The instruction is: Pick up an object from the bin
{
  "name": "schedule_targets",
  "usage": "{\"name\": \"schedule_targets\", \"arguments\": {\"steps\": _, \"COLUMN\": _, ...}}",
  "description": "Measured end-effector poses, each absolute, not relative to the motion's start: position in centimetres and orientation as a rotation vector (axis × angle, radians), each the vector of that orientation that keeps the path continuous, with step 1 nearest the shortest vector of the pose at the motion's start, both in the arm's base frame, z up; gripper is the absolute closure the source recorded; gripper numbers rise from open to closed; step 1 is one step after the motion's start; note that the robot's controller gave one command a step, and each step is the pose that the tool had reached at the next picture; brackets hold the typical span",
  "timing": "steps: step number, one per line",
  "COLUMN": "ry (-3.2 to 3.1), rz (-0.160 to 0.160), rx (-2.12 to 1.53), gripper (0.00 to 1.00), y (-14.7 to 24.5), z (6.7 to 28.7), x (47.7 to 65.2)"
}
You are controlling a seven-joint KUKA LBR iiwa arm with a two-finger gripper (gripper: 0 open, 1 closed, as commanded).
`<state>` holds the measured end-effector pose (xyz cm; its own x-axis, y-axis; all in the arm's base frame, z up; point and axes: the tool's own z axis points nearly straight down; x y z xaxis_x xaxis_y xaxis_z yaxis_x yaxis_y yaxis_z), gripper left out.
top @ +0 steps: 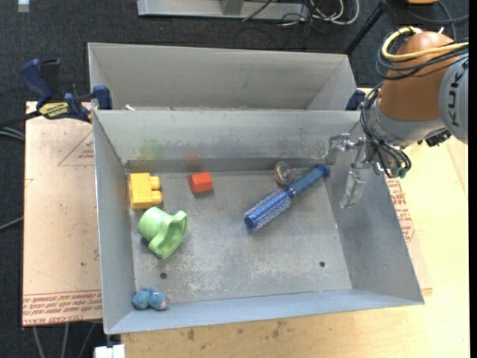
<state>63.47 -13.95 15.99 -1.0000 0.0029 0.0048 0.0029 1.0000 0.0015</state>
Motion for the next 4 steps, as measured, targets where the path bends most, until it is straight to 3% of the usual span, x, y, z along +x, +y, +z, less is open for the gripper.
{"name": "schedule_targets", "arguments": {"steps": 1, "ry": -3.139, "rz": -0.006, "rx": 0.055, "gripper": 0.00, "y": -6.8, "z": 7.8, "x": 61.9}}
{"name": "schedule_targets", "arguments": {"steps": 2, "ry": -3.116, "rz": -0.005, "rx": 0.405, "gripper": 0.00, "y": 0.0, "z": 7.0, "x": 58.1}}
{"name": "schedule_targets", "arguments": {"steps": 3, "ry": -3.115, "rz": -0.003, "rx": 0.406, "gripper": 1.00, "y": -0.2, "z": 6.9, "x": 58.1}}
{"name": "schedule_targets", "arguments": {"steps": 4, "ry": -3.128, "rz": 0.001, "rx": 0.394, "gripper": 1.00, "y": 0.6, "z": 26.0, "x": 61.0}}
